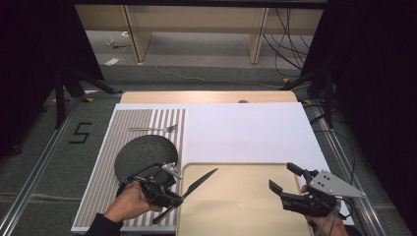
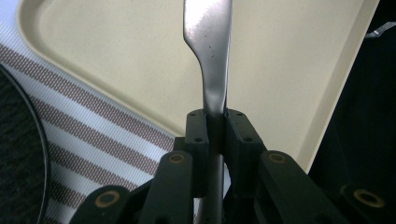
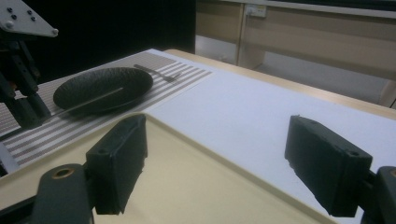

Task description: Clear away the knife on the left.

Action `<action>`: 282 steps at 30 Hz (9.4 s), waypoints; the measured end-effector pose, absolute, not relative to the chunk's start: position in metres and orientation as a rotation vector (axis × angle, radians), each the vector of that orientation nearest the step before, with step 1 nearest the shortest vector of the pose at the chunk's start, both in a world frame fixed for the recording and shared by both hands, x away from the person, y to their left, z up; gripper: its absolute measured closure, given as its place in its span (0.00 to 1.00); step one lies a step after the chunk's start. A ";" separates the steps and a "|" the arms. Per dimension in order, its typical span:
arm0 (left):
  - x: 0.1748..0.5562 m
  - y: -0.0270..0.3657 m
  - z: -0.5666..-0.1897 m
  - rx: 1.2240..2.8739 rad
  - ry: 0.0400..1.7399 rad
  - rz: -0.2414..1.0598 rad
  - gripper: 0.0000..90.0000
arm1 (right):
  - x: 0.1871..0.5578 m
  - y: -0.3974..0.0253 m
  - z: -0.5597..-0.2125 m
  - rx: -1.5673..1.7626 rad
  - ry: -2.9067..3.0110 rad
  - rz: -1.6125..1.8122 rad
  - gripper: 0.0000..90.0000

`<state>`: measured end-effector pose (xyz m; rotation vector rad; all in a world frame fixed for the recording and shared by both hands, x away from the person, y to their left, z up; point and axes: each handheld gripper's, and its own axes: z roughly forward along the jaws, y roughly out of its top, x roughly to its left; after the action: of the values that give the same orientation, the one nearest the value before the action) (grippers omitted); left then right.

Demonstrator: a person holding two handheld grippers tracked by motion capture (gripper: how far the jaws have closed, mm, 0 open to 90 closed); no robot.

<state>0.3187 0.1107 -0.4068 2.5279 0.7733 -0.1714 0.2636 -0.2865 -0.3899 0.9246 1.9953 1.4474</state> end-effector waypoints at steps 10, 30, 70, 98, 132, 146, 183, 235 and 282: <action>0.323 0.085 -0.407 2.540 0.730 -0.226 0.89 | 0.264 -0.287 -0.390 0.929 1.993 1.453 0.24; 0.335 0.032 -0.417 2.636 0.738 -0.371 0.89 | 0.263 -0.287 -0.390 0.923 1.994 1.453 0.24; 0.345 0.005 -0.459 2.680 0.843 -0.437 0.87 | 0.263 -0.286 -0.389 0.910 2.002 1.457 0.24; 0.328 -0.030 -0.455 2.575 0.533 -0.179 0.89 | 0.263 -0.287 -0.389 0.918 1.991 1.448 0.24; 0.363 -0.026 -0.464 2.538 0.729 0.019 1.00 | 0.263 -0.287 -0.389 0.910 1.996 1.445 0.24; 0.371 -0.014 -0.463 2.554 0.790 0.082 1.00 | 0.263 -0.287 -0.389 0.909 2.001 1.445 0.24; 0.380 0.048 -0.461 2.564 0.957 0.053 1.00 | 0.262 -0.287 -0.389 0.906 2.001 1.447 0.24; 0.353 0.062 -0.436 2.284 0.819 -0.021 0.18 | 0.262 -0.286 -0.389 0.900 2.003 1.449 0.24; 0.311 0.118 -0.417 1.864 0.726 0.245 0.18 | 0.262 -0.285 -0.389 0.902 2.003 1.450 0.24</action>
<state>0.3110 0.1178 -0.4165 1.8638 0.7257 0.2447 0.2618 -0.2855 -0.3888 0.9017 2.0031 1.4495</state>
